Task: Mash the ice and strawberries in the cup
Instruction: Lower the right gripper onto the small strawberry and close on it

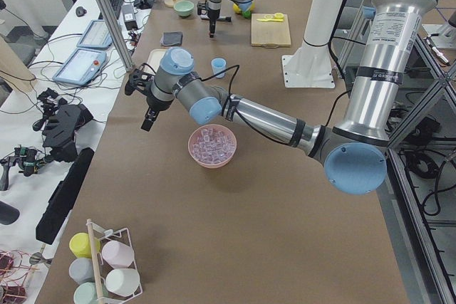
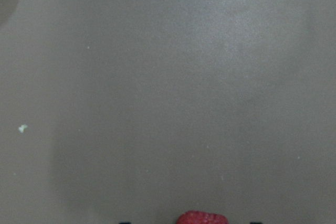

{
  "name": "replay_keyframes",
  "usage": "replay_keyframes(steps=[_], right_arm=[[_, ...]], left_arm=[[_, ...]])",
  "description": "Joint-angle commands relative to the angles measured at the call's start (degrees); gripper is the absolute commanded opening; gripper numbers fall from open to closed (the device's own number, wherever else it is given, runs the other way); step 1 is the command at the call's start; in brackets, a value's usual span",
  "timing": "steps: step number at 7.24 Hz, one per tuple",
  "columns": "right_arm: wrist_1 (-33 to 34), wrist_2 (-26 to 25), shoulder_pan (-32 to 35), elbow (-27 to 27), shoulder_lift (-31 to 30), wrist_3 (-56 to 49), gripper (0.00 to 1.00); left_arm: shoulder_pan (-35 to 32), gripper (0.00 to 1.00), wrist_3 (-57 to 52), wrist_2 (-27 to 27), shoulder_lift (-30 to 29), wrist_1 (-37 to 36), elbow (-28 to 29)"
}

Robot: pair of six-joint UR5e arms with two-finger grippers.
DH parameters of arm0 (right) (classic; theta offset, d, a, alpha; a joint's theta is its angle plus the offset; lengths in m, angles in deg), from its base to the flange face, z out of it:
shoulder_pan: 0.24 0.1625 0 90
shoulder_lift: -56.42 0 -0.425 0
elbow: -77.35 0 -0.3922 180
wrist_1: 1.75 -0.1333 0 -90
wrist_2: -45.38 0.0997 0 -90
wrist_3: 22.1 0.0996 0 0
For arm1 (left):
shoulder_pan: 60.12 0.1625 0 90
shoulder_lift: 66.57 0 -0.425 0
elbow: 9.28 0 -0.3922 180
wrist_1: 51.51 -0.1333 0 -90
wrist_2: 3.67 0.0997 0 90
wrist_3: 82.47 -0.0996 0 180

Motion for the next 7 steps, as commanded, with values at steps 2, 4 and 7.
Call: replay_keyframes(steps=[2,4,7], right_arm=[[0.3,0.4,0.4,0.3,-0.3,-0.8,0.0],[1.0,3.6,4.1,0.7,1.2,-0.8,0.0],[17.9,3.5,1.9,8.4,11.8,0.5,0.0]], left_arm=[[0.0,0.97,0.0,0.0,-0.5,-0.5,0.1],[-0.1,0.97,0.0,-0.1,-0.5,-0.6,0.0],[-0.2,0.97,0.0,-0.2,0.0,-0.4,-0.2]])
